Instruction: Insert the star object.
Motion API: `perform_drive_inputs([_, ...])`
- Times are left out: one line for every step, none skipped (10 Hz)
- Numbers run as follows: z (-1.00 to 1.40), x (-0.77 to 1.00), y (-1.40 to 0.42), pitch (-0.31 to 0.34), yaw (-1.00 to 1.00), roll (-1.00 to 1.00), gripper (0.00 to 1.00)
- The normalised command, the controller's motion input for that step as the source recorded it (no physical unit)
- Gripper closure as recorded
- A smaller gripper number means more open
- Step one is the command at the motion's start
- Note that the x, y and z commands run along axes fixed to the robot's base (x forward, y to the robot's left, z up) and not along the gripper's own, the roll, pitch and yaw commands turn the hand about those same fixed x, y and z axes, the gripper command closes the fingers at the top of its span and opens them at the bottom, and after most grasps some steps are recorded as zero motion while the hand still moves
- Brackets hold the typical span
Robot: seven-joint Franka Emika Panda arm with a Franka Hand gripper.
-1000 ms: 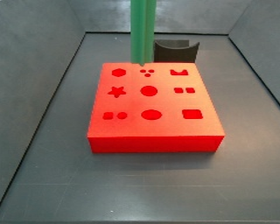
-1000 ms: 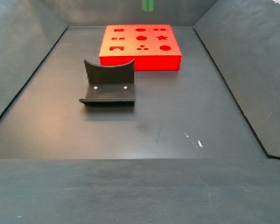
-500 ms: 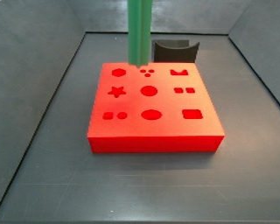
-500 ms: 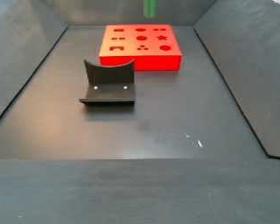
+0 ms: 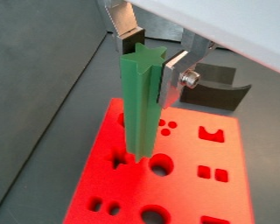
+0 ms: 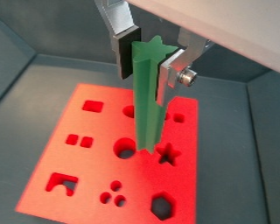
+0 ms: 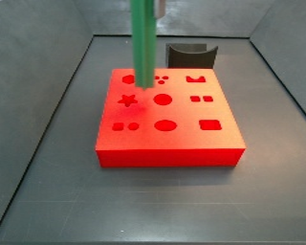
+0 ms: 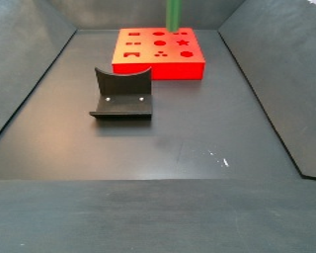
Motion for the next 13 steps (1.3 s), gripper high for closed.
perform_drive_inputs([-0.19, -0.39, 0.00, -0.086, -0.30, -0.06, 1.00])
perform_drive_inputs([-0.11, -0.08, 0.00, -0.093, -0.21, -0.07, 1.00])
perform_drive_inputs([-0.12, 0.05, 0.00, -0.074, -0.08, -0.10, 1.00])
perform_drive_inputs([-0.20, 0.00, 0.01, -0.130, -0.14, -0.22, 1.00])
perform_drive_inputs([-0.17, -0.03, 0.05, -0.110, -0.11, -0.20, 1.00])
perform_drive_inputs([-0.14, -0.07, 0.03, -0.123, -0.13, -0.21, 1.00])
perform_drive_inputs([-0.12, -0.06, 0.03, -0.127, -0.12, -0.19, 1.00])
perform_drive_inputs([0.00, -0.08, 0.00, -0.039, -0.09, -0.07, 1.00])
perform_drive_inputs([0.00, -0.20, 0.00, -0.056, -0.07, -0.05, 1.00])
perform_drive_inputs([-0.09, -0.18, 0.00, -0.070, -0.09, -0.04, 1.00])
perform_drive_inputs([-0.13, -0.24, 0.00, -0.063, -0.09, -0.03, 1.00])
perform_drive_inputs([-0.15, -0.19, 0.00, -0.074, -0.05, -0.06, 1.00])
perform_drive_inputs([-0.18, -0.05, 0.00, -0.089, 0.00, -0.11, 1.00])
